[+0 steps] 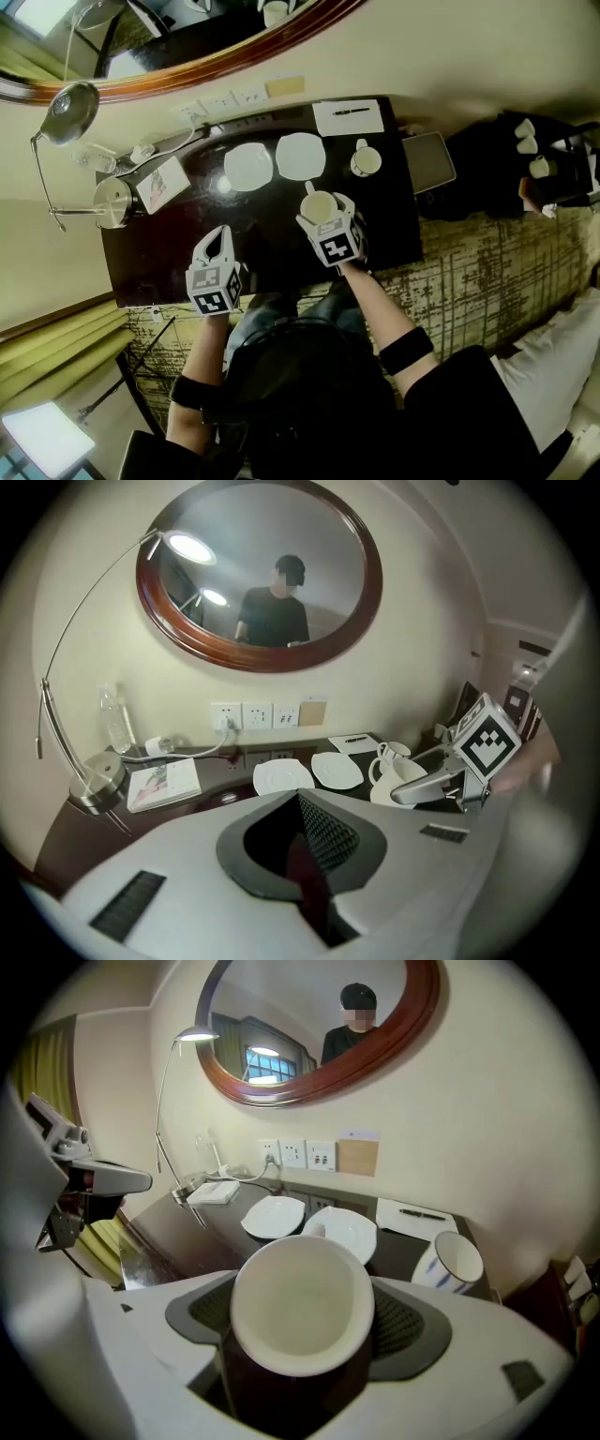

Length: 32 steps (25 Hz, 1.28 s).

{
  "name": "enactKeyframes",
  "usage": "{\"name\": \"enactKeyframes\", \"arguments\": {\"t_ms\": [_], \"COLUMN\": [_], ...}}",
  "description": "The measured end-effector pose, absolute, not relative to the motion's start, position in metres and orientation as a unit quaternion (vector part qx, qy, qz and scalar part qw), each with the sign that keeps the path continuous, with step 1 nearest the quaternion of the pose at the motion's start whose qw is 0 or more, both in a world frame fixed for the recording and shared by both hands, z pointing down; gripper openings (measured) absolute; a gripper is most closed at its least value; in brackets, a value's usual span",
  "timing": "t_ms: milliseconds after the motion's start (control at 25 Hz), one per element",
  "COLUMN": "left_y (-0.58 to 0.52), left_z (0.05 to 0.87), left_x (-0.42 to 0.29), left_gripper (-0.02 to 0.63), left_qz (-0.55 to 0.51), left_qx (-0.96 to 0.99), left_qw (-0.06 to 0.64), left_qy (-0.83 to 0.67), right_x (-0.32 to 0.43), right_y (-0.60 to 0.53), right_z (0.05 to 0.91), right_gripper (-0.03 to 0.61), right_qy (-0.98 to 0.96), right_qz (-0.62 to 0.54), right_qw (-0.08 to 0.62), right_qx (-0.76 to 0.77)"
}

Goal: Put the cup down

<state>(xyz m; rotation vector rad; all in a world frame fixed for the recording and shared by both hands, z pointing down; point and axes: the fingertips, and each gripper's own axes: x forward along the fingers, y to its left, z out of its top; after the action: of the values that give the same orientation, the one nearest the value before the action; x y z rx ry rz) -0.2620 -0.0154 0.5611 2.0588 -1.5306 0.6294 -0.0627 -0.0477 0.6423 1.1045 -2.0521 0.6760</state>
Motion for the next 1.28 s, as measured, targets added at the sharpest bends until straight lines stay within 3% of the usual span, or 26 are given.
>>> {"name": "enactKeyframes", "arguments": {"t_ms": [560, 1280], "left_y": [-0.071, -0.094], "left_z": [0.572, 0.599], "left_x": [-0.303, -0.346], "left_gripper": [0.0, 0.0], "left_qz": [0.223, 0.223], "left_qx": [0.748, 0.741], "left_qw": [0.23, 0.246], "left_qy": [-0.581, -0.584], "right_x": [-0.207, -0.235], "right_y": [-0.158, -0.213], "right_z": [0.613, 0.669], "right_gripper": [0.431, 0.432], "right_qy": [-0.822, -0.774], "right_qz": [0.229, 0.269], "right_qw": [0.33, 0.341], "right_qx": [0.404, 0.461]}}
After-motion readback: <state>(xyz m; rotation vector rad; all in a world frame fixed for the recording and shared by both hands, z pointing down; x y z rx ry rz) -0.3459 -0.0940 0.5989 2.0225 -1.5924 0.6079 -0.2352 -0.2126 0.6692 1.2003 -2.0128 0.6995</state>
